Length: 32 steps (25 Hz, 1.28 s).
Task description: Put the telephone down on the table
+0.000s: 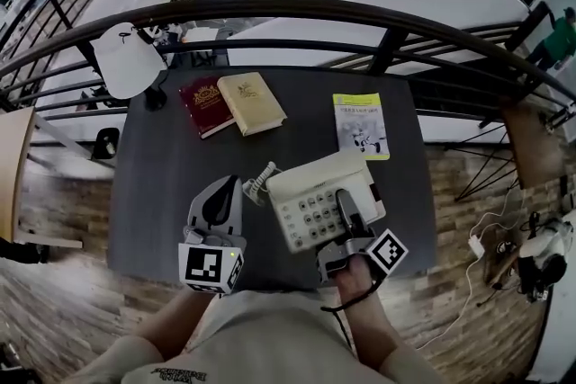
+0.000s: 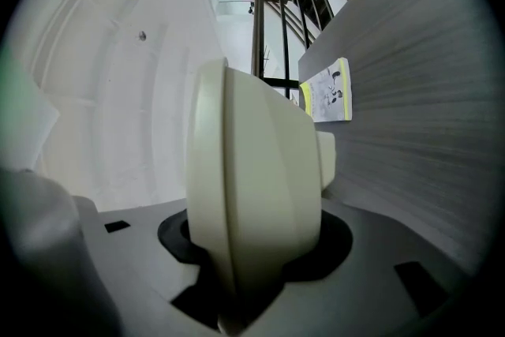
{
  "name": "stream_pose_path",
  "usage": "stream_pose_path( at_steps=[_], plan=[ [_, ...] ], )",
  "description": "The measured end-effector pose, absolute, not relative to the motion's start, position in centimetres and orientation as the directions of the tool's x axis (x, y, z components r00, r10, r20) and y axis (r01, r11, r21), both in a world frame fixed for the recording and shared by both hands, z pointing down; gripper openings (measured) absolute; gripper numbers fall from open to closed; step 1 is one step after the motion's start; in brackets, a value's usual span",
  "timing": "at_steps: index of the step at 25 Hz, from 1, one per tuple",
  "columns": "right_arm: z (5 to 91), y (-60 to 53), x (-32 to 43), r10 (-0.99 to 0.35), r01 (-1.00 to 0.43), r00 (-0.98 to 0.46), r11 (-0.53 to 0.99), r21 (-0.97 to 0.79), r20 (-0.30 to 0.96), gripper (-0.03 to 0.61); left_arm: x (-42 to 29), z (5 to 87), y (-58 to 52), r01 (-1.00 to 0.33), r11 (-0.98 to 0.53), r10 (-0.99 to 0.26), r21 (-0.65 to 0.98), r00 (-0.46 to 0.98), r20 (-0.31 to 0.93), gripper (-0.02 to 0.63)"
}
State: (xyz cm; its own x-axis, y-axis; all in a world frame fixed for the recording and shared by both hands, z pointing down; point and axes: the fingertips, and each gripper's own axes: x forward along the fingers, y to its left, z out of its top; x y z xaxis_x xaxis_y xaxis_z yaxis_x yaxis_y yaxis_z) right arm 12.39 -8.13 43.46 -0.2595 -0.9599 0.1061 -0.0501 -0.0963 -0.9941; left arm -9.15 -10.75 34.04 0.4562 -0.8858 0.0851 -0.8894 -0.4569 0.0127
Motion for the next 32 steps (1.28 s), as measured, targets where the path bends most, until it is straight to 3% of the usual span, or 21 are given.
stream_pose_path(
  at_steps=[11,20,25,32],
  plan=[
    [45.9,-9.5,13.3,-0.945,-0.058,-0.282,-0.156,-0.986,0.166,0.212,-7.4,35.8,-12.1,-0.904,-0.426,-0.897,0.026,0.427,0.114,0.004],
    [49.1,-15.4,14.6,-0.942,-0.088,-0.28,-0.167,-0.982,0.186,0.212,-5.6,38.5,-16.9,-0.929,-0.37,-0.928,-0.013,0.368,0.062,0.005],
    [51.7,-19.4,14.7,-0.942,-0.084,-0.276,-0.173,-0.981,0.189,0.212,-5.3,41.3,-20.4,-0.949,-0.314,-0.949,-0.036,0.314,0.014,0.005],
    [56.4,-23.6,15.1,-0.939,-0.06,-0.254,-0.222,-0.973,0.23,0.212,-4.5,46.5,-24.9,-0.952,-0.304,-0.951,-0.02,0.303,0.057,0.005]
  ],
)
